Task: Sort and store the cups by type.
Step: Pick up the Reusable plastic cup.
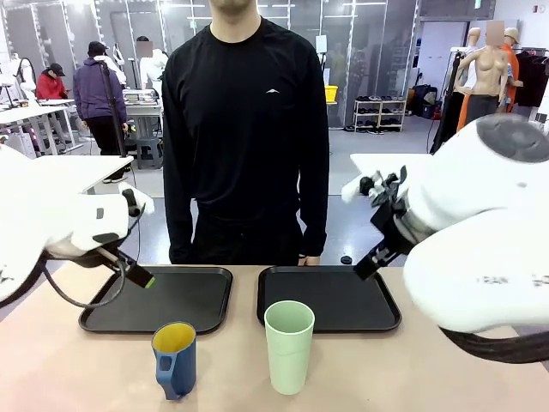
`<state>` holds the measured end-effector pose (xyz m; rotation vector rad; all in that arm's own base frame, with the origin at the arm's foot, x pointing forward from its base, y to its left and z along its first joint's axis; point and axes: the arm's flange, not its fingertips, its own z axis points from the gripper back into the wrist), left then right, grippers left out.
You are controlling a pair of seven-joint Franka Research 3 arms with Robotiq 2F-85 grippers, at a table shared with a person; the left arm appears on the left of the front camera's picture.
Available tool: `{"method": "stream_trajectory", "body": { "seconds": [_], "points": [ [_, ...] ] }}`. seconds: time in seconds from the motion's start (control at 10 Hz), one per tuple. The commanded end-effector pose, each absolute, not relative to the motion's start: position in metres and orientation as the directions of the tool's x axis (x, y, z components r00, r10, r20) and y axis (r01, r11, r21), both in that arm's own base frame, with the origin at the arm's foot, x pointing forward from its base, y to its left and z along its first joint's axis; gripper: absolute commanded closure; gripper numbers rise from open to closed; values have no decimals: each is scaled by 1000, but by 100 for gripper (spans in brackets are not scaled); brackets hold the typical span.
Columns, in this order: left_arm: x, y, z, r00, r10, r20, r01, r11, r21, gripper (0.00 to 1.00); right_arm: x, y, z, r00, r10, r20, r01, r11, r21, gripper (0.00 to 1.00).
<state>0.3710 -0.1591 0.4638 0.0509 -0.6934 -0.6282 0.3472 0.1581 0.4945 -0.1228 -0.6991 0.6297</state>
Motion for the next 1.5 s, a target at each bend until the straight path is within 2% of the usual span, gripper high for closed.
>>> {"method": "stream_trajectory", "body": {
  "seconds": [0.0, 0.2, 0.6, 1.1, 1.3, 1.4],
  "points": [
    [343, -164, 493, 591, -537, 602, 477, 834, 275, 0, 324, 167, 524, 612, 534, 584, -432, 844, -319, 0],
    [318, -169, 518, 554, -527, 644, 489, 833, 260, 0, 306, 167, 546, 613, 497, 614, -395, 866, -307, 0],
    [294, -177, 528, 508, -544, 667, 499, 818, 287, 0, 289, 167, 551, 609, 492, 622, -372, 870, -324, 0],
    [294, -177, 523, 513, -546, 663, 492, 820, 294, 0, 286, 163, 545, 603, 505, 618, -378, 863, -336, 0],
    [307, -167, 516, 496, -575, 651, 525, 795, 303, 0, 304, 152, 534, 634, 501, 588, -374, 865, -334, 0],
    [321, -149, 507, 536, -555, 636, 489, 818, 303, 0, 322, 142, 524, 653, 476, 589, -373, 879, -296, 0]
  ]
}}
